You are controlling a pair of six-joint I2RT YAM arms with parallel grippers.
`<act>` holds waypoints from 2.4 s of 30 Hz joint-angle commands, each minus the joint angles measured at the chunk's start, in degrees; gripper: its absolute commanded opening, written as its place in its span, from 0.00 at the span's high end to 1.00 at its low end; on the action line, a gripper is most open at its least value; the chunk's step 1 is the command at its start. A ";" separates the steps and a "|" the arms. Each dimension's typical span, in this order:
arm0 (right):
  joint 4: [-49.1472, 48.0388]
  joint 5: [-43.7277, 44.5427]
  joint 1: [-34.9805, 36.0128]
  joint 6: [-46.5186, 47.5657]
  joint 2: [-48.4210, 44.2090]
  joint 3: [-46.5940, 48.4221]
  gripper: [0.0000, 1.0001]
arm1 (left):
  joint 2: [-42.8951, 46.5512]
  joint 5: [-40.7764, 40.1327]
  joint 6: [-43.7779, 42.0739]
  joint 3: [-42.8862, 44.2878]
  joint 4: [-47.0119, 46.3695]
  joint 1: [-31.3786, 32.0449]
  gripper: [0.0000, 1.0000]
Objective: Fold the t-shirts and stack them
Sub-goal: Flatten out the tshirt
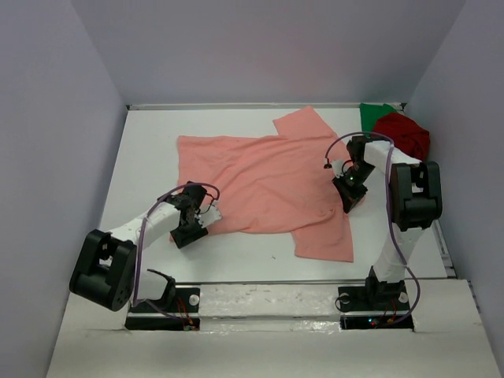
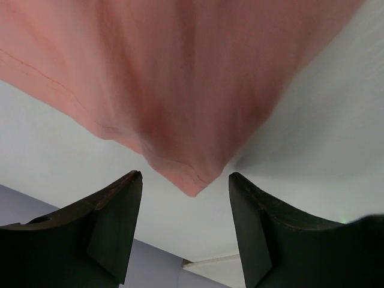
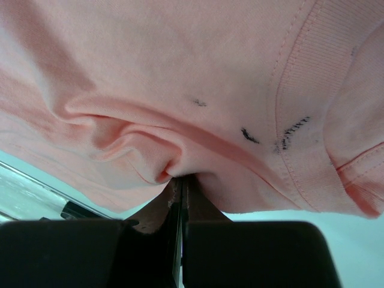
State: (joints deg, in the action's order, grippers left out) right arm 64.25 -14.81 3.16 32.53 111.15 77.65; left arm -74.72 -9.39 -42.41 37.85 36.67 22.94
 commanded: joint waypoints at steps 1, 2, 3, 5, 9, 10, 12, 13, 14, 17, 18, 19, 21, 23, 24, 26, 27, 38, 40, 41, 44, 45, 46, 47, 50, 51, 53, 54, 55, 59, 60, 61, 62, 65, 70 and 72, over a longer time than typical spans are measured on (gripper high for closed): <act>-0.18 -0.22 0.62 -0.37 0.56 1.45 1.00 | -0.25 -6.34 1.28 -3.82 -3.52 0.62 0.30; -0.09 -0.31 0.62 -0.37 0.64 1.54 1.00 | -0.17 -6.78 1.45 -4.18 -4.14 0.62 0.30; 0.00 -0.40 0.62 -0.37 0.73 1.89 1.00 | 0.01 -6.87 1.37 -4.44 -4.41 0.70 0.30; 0.26 -0.66 0.62 -0.54 0.91 2.16 1.00 | 0.62 -6.43 1.54 -4.80 -5.11 0.79 0.30; 0.61 -0.66 0.62 -0.63 1.17 2.33 1.00 | 0.80 -7.39 1.63 -4.71 -6.25 0.88 0.50; 0.53 -0.66 0.62 -0.63 1.26 2.33 1.00 | 0.71 -7.66 1.63 -4.62 -6.43 0.97 0.57; 0.53 -0.75 0.62 -0.63 1.17 1.90 1.00 | 0.63 -8.45 2.07 -4.18 -6.78 0.97 0.85; 0.44 -0.57 0.62 -0.63 1.17 1.81 1.00 | 0.63 -8.54 1.98 -3.92 -6.35 1.05 0.93; 0.35 -0.49 0.62 -0.63 1.08 1.46 1.00 | 0.63 -8.46 2.16 -2.96 -6.08 1.06 1.00; 0.18 0.04 0.62 -0.45 1.08 1.19 1.00 | 0.80 -6.79 2.33 -1.03 -3.72 1.06 1.00; 0.18 0.04 0.62 -0.45 1.00 1.10 1.00 | 0.98 -5.04 2.42 0.63 -2.92 1.06 1.00; 0.18 0.04 0.62 -0.37 0.99 1.10 1.00 | 1.06 -4.16 2.34 1.61 -1.96 1.06 1.00; 0.17 0.13 0.62 -0.37 0.82 1.10 1.00 | 1.42 -3.27 2.42 4.25 -0.11 0.97 1.00; 0.09 0.39 0.62 -0.28 0.29 1.19 1.00 | 1.68 -2.83 2.51 6.87 1.56 1.06 1.00; 0.09 0.48 0.62 -0.37 -0.06 1.28 1.00 | 1.85 -2.92 2.60 7.67 1.83 1.06 1.00; -0.44 0.31 0.62 -0.37 -1.54 1.80 1.00 | 2.47 -4.58 2.34 8.99 2.01 1.06 1.00; -0.53 0.13 0.62 -0.37 -2.08 2.15 1.00 | 2.73 -5.98 2.34 10.04 1.92 1.06 1.00; 0.44 0.31 0.62 -0.10 -5.60 2.51 1.00 | 1.86 -8.72 3.21 10.32 0.43 1.06 1.00; 0.44 0.22 0.62 -0.10 -5.60 2.42 1.00 | 1.68 -9.15 3.39 9.97 -0.10 1.06 1.00; 0.35 0.22 0.62 -0.19 -5.60 2.42 1.00 | 1.51 -9.33 3.48 9.62 -0.80 1.06 1.00; 0.35 -0.04 0.62 -0.37 -5.33 2.77 1.00 | 1.42 -10.30 3.48 9.18 -2.47 1.06 1.00; 0.44 -0.13 0.62 -0.54 -5.25 2.86 1.00 | 1.33 -10.39 3.56 9.09 -3.00 1.14 1.00; 0.44 -0.13 0.62 -0.54 -5.07 3.04 1.00 | 1.24 -10.47 3.48 9.00 -3.35 1.06 1.00; 0.44 -0.13 0.62 -0.63 -4.90 3.21 1.00 | 0.72 -10.65 3.48 8.91 -4.22 1.14 1.00; 0.53 -0.22 0.62 -0.63 -4.37 3.65 1.00 | -1.21 -11.00 3.48 8.91 -5.37 1.14 1.00; 0.53 -0.22 0.62 -0.63 -4.28 3.65 1.00 | -1.74 -11.35 3.56 8.74 -5.81 1.14 1.00; 0.53 -0.13 0.62 -0.54 -3.84 3.74 1.00 | -3.59 -11.44 3.56 8.56 -6.78 1.14 1.00; 0.53 -0.05 0.62 -0.63 -3.75 3.74 1.00 | -4.03 -11.44 3.65 8.56 -7.04 1.06 1.00; 0.53 0.13 0.62 -0.63 -3.66 3.91 1.00 | -5.16 -11.44 3.57 8.56 -7.92 1.06 1.00; 0.44 0.48 0.62 -0.45 -3.31 4.09 1.00 | -7.71 -11.71 3.22 8.65 -10.20 1.23 1.00; 0.53 0.48 0.62 -0.54 -3.22 4.27 1.00 | -8.25 -11.79 2.69 8.74 -10.73 1.23 1.00; 0.53 0.57 0.62 -0.63 -3.05 4.53 1.00 | -9.38 -11.88 2.34 9.00 -11.35 1.23 1.00; 0.61 0.57 0.62 -0.63 -2.79 4.70 1.00 | -10.09 -12.14 2.16 9.00 -11.79 1.23 1.00; 0.70 0.57 0.62 -0.63 -2.17 5.41 1.00 | -12.89 -13.81 1.28 10.05 -12.93 1.23 1.00; 0.70 0.39 0.62 -0.81 -1.20 6.11 1.00 | -16.16 -14.17 1.19 10.85 -13.29 1.23 1.00; 0.70 0.31 0.62 -0.72 -1.11 6.11 1.00 | -17.04 -14.17 1.19 10.15 -14.33 1.23 1.00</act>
State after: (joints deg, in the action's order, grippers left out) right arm 64.40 -14.57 3.16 32.08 109.95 81.54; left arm -91.18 -21.93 -40.25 47.18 23.57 23.94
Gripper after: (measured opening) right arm 0.010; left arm 0.018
